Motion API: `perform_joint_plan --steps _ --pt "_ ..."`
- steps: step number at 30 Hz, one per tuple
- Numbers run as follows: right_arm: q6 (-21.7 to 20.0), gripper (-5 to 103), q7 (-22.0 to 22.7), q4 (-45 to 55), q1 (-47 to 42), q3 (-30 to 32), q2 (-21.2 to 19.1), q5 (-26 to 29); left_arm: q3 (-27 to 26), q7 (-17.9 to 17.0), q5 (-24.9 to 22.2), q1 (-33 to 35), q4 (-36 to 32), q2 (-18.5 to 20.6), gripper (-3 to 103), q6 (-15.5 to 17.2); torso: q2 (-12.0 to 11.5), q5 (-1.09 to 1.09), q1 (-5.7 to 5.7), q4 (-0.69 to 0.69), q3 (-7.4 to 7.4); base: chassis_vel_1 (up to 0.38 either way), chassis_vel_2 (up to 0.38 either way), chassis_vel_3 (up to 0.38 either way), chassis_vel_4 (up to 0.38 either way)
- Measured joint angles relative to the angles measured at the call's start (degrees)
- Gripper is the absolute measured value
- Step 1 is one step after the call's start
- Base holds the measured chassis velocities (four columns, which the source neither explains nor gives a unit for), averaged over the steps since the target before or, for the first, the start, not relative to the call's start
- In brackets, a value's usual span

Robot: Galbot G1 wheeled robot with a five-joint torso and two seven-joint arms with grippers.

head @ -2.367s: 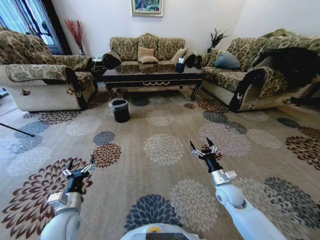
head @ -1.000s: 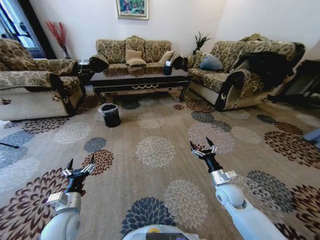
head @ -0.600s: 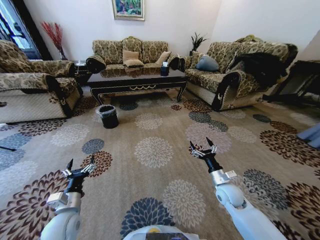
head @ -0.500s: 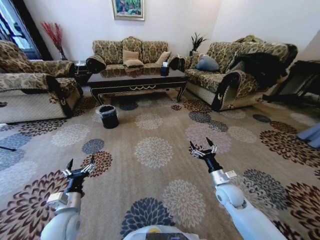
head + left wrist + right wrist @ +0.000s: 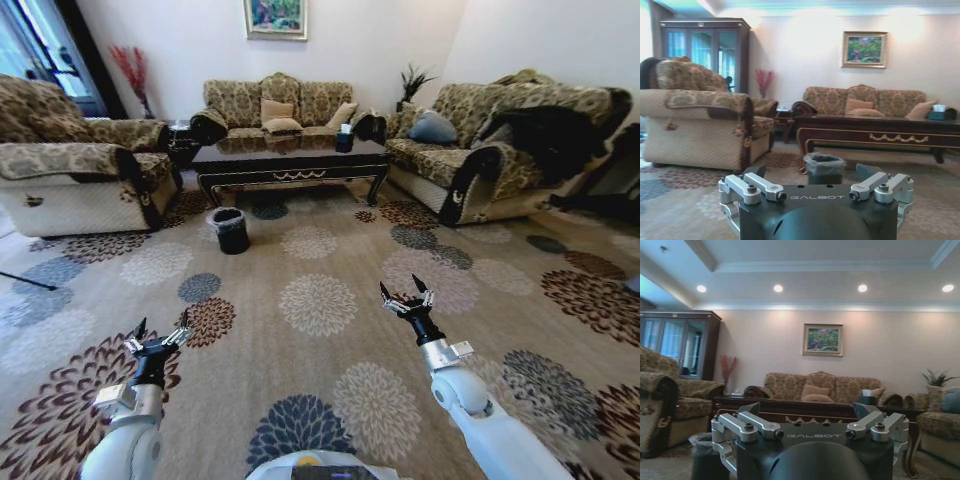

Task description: Move to the front of the table and pick up the trash from the floor, then place it into the trash bin.

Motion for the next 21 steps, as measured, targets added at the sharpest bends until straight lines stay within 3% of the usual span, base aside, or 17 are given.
perform_joint_plan --steps 8,21 --pt "0.0 100 0.0 0.0 0.0 0.0 0.0 0.0 0.0 0.0 0.0 0.0 0.0 0.0 100 0.0 0.5 0.0 0.13 -0.02 0.36 0.042 0.04 0.04 0.047" --pt "0.0 100 0.0 0.0 0.0 0.0 0.0 0.0 0.0 0.0 0.0 0.0 0.0 0.0 100 0.0 3.6 0.0 0.96 -0.01 2.6 0.0 0.0 0.0 0.0"
